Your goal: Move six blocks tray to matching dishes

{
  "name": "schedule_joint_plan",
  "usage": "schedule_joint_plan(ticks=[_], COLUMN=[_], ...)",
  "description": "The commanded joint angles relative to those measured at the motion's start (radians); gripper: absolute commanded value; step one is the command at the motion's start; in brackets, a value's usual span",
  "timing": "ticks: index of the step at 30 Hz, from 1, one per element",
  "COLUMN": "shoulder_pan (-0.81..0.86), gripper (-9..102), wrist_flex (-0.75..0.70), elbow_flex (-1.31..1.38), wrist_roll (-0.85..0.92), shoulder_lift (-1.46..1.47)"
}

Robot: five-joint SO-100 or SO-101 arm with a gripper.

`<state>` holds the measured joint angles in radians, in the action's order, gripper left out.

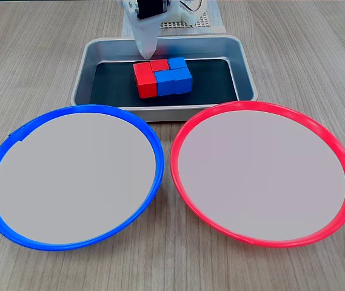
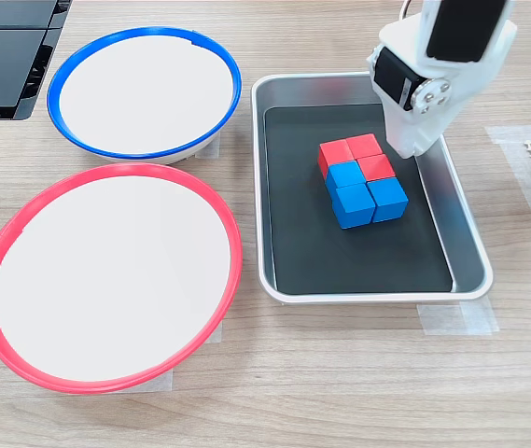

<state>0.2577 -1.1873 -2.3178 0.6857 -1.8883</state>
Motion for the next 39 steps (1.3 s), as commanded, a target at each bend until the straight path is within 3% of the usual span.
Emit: schedule_joint_plan(ticks=[1, 7, 13, 15, 16, 19, 22, 23, 27, 30, 39], shoulder_pan=[-0.029, -0.138, -0.209, -0.221, -0.216, -0.164, -0.121, -0.118, -0.169, -0.209, -0.221], gripper=[0, 0, 0, 0, 0, 0, 1, 6, 20, 25, 24], wrist_flex=[0.087, 0.210, 0.247, 0.201, 0.049, -0.202, -0.328, -0.367, -0.350, -0.313, -0.083], elbow_flex=[-0.003, 0.018, 0.083, 0.103, 0.150, 0.236, 0.321, 0.353, 0.353, 0.305, 0.169], wrist_roll=[-0.029, -0.158, -0.253, -0.232, -0.132, 0.080, 0.255, 0.345, 0.551, 0.689, 1.055], shoulder_lift=[0.011, 0.021, 0.014, 0.005, 0.002, -0.006, -0.020, -0.025, -0.021, -0.012, 0.063])
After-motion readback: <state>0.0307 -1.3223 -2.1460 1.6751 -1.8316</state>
